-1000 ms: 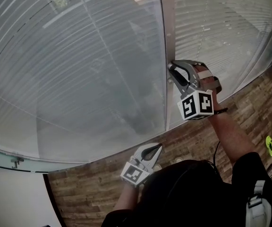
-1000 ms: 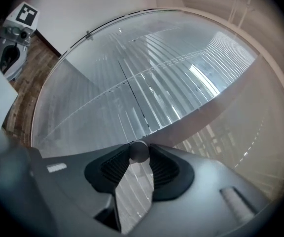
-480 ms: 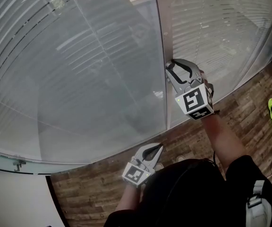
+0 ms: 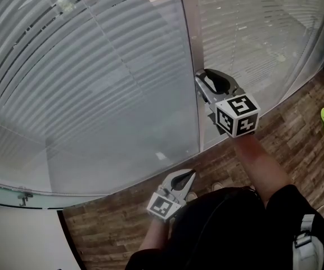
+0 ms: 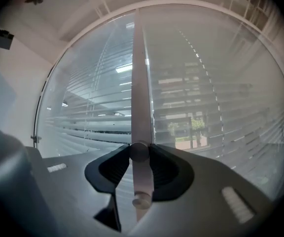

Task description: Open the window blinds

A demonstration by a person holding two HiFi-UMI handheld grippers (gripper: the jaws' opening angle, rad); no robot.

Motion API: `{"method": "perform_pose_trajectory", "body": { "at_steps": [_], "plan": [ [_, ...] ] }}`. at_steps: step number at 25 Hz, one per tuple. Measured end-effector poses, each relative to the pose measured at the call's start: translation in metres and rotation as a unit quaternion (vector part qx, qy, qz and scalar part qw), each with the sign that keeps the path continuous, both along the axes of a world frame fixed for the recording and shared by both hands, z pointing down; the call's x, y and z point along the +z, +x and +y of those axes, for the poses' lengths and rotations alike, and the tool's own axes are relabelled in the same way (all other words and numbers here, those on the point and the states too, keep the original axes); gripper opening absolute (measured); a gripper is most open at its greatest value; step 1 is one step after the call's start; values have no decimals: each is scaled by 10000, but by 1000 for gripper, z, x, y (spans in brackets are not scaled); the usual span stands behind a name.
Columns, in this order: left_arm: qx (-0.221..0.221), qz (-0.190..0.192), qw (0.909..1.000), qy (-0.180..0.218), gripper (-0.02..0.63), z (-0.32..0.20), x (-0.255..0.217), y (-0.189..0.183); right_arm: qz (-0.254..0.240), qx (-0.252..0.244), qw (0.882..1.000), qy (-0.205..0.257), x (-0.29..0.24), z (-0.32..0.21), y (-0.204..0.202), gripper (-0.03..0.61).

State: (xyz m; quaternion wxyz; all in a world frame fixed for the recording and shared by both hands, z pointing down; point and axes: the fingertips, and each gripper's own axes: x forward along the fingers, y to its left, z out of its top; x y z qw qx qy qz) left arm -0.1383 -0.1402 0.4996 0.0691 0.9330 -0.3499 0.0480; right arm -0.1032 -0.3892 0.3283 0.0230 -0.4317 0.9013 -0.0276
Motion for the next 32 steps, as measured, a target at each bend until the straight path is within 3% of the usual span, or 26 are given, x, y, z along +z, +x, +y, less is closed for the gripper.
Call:
{"method": "perform_pose_trajectory", "body": {
  "at_steps": [5, 32],
  "plan": [
    [30, 39, 10000, 13, 5, 0, -1, 3, -462, 43, 9986, -245, -2, 0, 1, 132],
    [-64, 23, 10000, -6, 5, 3, 0, 0, -682, 50, 9973, -275, -1, 0, 2, 132]
  ]
}}
